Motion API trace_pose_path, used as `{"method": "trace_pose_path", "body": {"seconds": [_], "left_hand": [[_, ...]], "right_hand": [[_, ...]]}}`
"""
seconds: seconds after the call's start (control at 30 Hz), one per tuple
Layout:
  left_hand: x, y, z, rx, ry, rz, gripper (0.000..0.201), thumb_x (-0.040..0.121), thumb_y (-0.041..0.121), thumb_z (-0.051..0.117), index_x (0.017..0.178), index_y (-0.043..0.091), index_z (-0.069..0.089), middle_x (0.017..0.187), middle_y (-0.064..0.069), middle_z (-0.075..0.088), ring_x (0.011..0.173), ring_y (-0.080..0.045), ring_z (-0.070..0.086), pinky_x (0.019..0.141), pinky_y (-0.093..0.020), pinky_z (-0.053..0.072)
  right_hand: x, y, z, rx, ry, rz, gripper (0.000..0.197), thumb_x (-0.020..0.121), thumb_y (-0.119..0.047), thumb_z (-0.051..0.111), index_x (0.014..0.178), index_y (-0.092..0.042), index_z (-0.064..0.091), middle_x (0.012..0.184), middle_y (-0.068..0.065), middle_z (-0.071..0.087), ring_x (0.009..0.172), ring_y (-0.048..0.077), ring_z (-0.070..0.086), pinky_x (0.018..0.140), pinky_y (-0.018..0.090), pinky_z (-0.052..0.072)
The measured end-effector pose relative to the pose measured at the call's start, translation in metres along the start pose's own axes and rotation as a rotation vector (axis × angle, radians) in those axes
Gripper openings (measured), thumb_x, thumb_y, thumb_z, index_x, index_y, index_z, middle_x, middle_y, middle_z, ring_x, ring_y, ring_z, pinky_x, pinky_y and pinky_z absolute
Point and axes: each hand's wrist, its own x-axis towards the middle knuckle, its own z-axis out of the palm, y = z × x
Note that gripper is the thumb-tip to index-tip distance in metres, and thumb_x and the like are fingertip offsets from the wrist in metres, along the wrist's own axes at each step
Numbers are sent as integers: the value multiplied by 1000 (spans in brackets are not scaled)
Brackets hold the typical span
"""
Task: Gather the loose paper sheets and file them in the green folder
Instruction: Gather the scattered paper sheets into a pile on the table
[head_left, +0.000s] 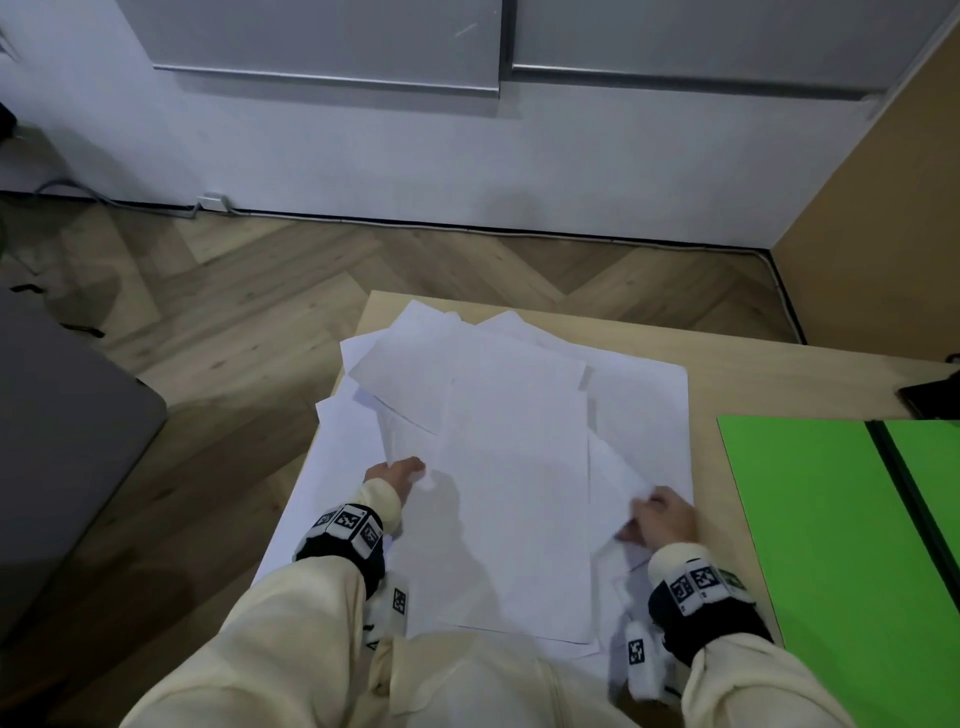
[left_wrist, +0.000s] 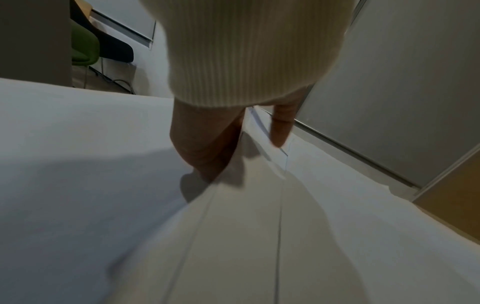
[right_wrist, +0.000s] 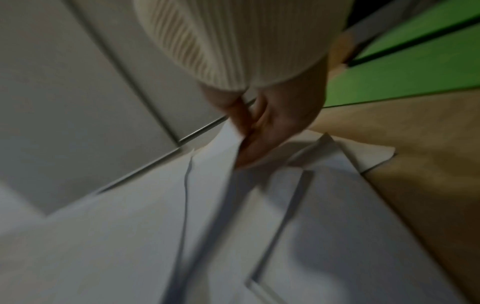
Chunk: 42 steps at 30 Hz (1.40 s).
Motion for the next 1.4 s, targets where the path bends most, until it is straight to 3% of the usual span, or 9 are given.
{"method": "trace_pose_path", "body": {"seconds": [0.1, 0.2, 0.43, 0.7, 0.9, 1.0, 1.1, 1.2, 1.4], "left_hand": [[-7, -3, 3, 16, -4, 71, 47, 80, 26, 71, 118, 3, 55, 110, -16, 62, 99, -33, 58, 88, -38, 45], [-5, -6, 4, 14, 26, 159, 41, 83, 14, 66, 120, -3, 57, 114, -22, 65, 89, -30, 57, 84, -34, 46], [-1, -12, 2, 110, -66, 174, 28, 83, 16, 63, 110, 10, 58, 95, -13, 63, 91, -34, 61, 84, -44, 52], [7, -11, -12, 110, -46, 76, 49, 88, 18, 60, 132, -1, 46, 124, -21, 57, 107, -35, 55, 83, -33, 38], [15, -16, -9, -147, 34, 4, 68, 72, 37, 77, 124, 0, 55, 116, -18, 65, 103, -36, 63, 95, -44, 49], [12, -12, -7, -64, 41, 29, 72, 67, 32, 82, 126, 2, 54, 122, -15, 63, 111, -33, 61, 99, -40, 47], [7, -7, -8, 151, 53, 37, 61, 75, 26, 76, 126, 0, 51, 128, -16, 59, 117, -32, 58, 102, -40, 46], [5, -7, -10, 220, 60, 60, 57, 77, 25, 73, 124, 0, 53, 124, -21, 61, 115, -33, 59, 98, -41, 48], [4, -11, -6, 175, 50, 23, 64, 77, 25, 74, 129, -1, 48, 128, -18, 58, 117, -35, 56, 98, -37, 44]], "right_hand": [[-12, 5, 11, -130, -381, -3, 17, 82, 2, 60, 76, -9, 47, 67, 17, 61, 48, 23, 60, 49, 27, 50], [-8, -5, 12, -275, -537, -31, 14, 82, -7, 65, 76, -12, 53, 73, 13, 66, 54, 21, 56, 44, 19, 41], [48, -52, 11, 101, -199, -5, 52, 84, -28, 66, 130, -19, 44, 114, 5, 53, 101, 26, 58, 83, 34, 48], [49, -40, 12, -201, 40, -271, 9, 81, -9, 63, 87, -9, 69, 77, 10, 60, 77, 21, 54, 73, 22, 37], [22, 5, 2, -535, -591, -252, 27, 77, -4, 67, 61, -24, 61, 55, -4, 56, 62, 16, 55, 67, 26, 47], [16, 14, -2, -660, -765, -250, 15, 70, -24, 73, 59, -32, 67, 65, -13, 68, 70, 9, 64, 77, 26, 51], [31, 11, -11, -474, -378, -242, 11, 73, -18, 74, 79, -25, 70, 98, 7, 73, 93, 24, 67, 85, 27, 49], [35, 0, -22, -382, 143, -82, 49, 75, -18, 71, 120, -6, 56, 128, 20, 49, 111, 39, 55, 91, 42, 47], [39, -19, -5, -230, -9, -54, 65, 74, -22, 74, 130, -1, 47, 132, 19, 54, 117, 34, 55, 102, 40, 44]]}}
